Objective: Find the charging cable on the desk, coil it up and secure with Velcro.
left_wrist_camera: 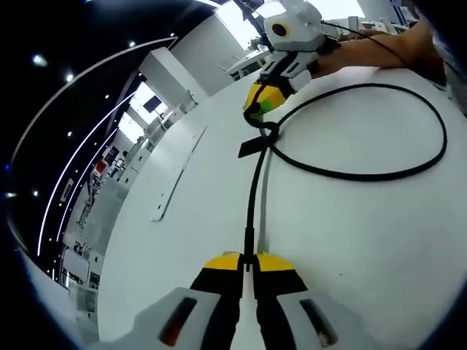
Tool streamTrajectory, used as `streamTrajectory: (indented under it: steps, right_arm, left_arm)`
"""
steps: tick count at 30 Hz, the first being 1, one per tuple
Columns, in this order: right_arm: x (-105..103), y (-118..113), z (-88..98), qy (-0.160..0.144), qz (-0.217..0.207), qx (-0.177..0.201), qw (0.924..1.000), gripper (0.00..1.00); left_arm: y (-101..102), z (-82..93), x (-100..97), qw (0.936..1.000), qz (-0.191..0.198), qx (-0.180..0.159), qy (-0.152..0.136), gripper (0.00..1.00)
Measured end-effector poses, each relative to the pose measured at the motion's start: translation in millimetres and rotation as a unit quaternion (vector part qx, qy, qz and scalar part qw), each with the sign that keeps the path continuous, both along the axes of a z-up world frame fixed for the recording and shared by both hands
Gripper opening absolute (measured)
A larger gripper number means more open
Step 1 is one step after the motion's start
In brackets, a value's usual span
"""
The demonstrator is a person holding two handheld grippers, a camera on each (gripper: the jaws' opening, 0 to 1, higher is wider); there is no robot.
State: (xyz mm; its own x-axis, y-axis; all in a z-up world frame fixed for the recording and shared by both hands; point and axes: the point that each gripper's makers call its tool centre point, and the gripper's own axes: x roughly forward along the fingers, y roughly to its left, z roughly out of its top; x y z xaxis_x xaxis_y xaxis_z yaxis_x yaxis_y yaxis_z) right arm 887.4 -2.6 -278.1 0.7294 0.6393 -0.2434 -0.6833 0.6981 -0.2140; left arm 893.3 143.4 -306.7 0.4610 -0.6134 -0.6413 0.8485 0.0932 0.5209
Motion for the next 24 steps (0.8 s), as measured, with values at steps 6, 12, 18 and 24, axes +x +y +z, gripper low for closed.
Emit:
streamTrajectory:
  steps: [6,12,18,24]
  right_arm:
    - [14,5,-11.4,0.057,0.021,-0.027,0.9978,0.03]
    - [19,3,-23.9,0.112,0.037,-0.039,0.9922,0.03]
    - [22,0,-29.6,0.150,0.038,-0.036,0.9873,0.03]
    - [25,0,-32.9,0.220,0.043,-0.026,0.9742,0.03]
  left_arm:
    - [2,0.4,1.2,0.9999,-0.001,-0.010,0.003,0.07]
    - [1,0.8,-1.0,0.9999,-0.001,-0.013,0.005,0.07]
    - [0,0.8,-2.6,0.9999,-0.001,-0.014,0.006,0.07]
    - [-1,0.7,-1.9,0.9998,-0.001,-0.017,0.008,0.07]
